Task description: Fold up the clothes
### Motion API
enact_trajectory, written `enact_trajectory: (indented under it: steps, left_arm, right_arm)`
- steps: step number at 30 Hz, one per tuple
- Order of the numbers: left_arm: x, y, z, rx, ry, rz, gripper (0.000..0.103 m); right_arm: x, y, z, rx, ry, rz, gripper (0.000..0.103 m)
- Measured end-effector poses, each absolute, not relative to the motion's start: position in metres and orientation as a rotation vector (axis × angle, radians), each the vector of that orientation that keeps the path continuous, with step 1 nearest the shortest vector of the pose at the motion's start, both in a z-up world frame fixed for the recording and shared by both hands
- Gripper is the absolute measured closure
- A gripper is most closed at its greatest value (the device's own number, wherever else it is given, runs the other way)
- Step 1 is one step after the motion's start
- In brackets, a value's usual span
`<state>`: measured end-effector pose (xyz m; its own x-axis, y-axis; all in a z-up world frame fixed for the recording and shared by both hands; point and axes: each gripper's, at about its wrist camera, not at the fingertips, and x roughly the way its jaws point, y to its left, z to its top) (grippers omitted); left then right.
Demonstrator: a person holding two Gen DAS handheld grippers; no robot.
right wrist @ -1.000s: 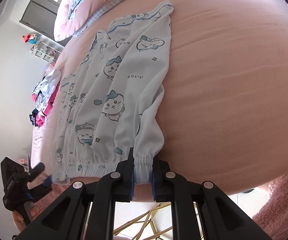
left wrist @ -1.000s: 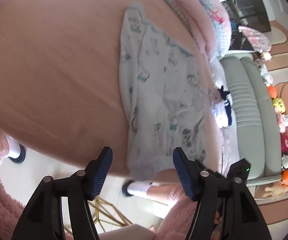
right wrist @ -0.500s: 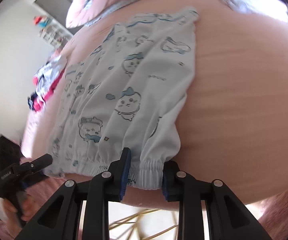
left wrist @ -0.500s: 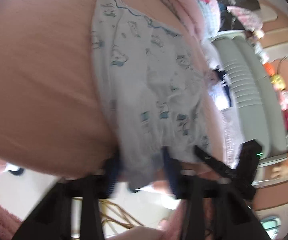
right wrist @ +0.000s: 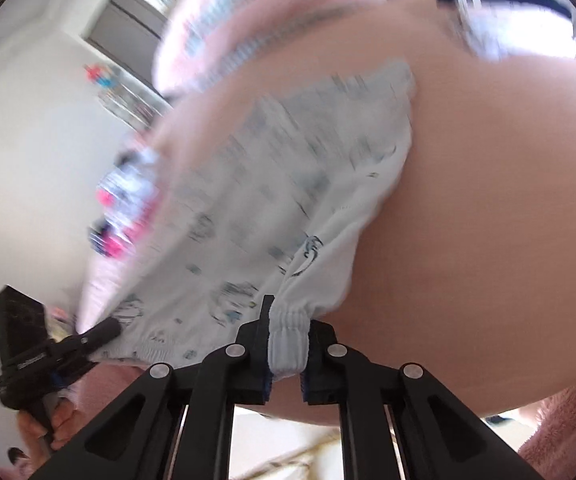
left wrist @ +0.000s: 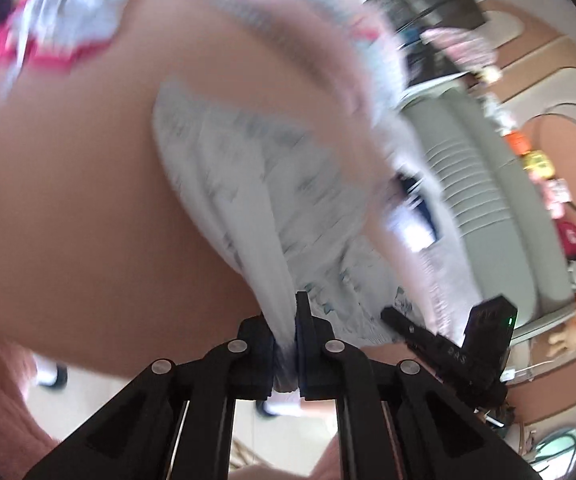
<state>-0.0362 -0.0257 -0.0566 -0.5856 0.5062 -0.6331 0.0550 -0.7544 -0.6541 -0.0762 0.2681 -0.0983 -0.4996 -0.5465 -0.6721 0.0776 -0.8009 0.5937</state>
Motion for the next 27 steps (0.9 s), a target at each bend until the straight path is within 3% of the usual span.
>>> enact_trajectory:
  steps: [8, 12, 14, 17, 20, 22, 27]
  left_arm:
    - [0.002, -0.024, 0.077, -0.846, -0.844, 2.394, 0.097]
    - [-0.001, -0.022, 0.097, -0.784, -0.821, 2.417, 0.097]
    - [-0.023, -0.021, 0.081, -0.850, -0.818, 2.432, 0.097]
    - [-0.058, -0.023, 0.053, -0.981, -0.868, 2.381, 0.097]
    - [-0.093, -0.017, 0.061, -0.997, -0.867, 2.382, 0.097]
    - [-0.102, -0.015, 0.098, -0.879, -0.824, 2.406, 0.097]
    - [-0.084, -0.016, 0.133, -0.739, -0.739, 2.485, 0.097]
  right_arm:
    - [-0.045, 0.283, 0.046, 0.865, -0.818, -2.344, 0.095]
    - [-0.025, 0.292, 0.113, 0.664, -0.808, -2.403, 0.095]
    - [-0.038, 0.285, 0.114, 0.713, -0.752, -2.456, 0.095]
    - [-0.079, 0.280, 0.070, 0.922, -0.752, -2.454, 0.095]
    - [-0.122, 0.283, 0.049, 1.043, -0.770, -2.472, 0.095]
    - [-0.131, 0.284, 0.085, 0.922, -0.751, -2.503, 0.095]
    - [-0.134, 0.282, 0.182, 0.578, -0.672, -2.564, 0.095]
